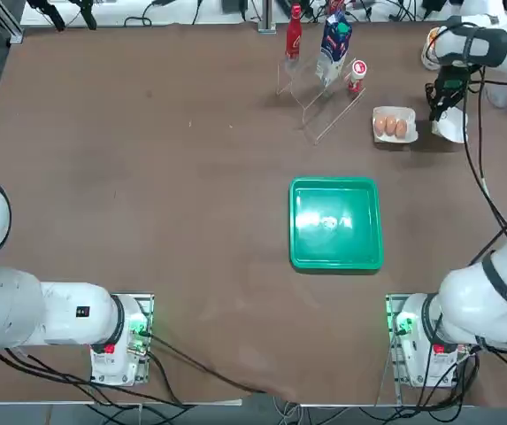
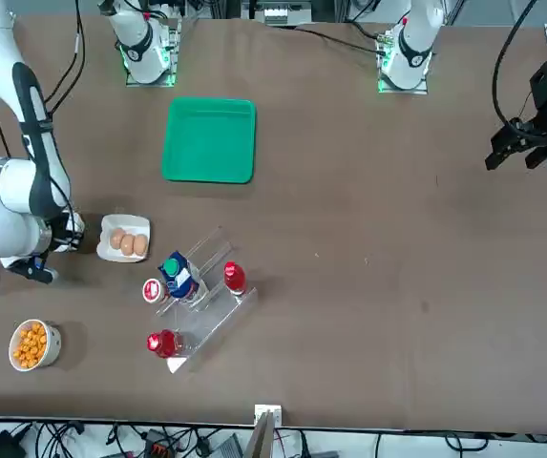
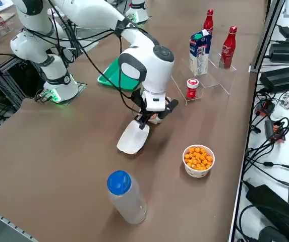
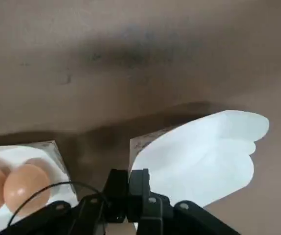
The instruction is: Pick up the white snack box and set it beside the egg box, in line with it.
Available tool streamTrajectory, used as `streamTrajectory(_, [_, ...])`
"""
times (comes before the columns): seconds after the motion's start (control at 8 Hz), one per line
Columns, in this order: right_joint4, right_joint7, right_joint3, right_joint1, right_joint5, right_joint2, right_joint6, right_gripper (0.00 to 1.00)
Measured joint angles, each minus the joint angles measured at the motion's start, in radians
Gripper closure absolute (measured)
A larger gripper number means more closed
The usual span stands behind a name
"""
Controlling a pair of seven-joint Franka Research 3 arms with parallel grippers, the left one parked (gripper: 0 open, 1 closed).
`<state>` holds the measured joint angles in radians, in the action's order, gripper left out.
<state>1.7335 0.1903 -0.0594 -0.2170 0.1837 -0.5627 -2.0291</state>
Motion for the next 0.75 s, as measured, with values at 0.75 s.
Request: streamTrajectory(0.75, [0.004, 0.005, 0.017, 0.011, 0.017, -0.062, -0.028, 0.96])
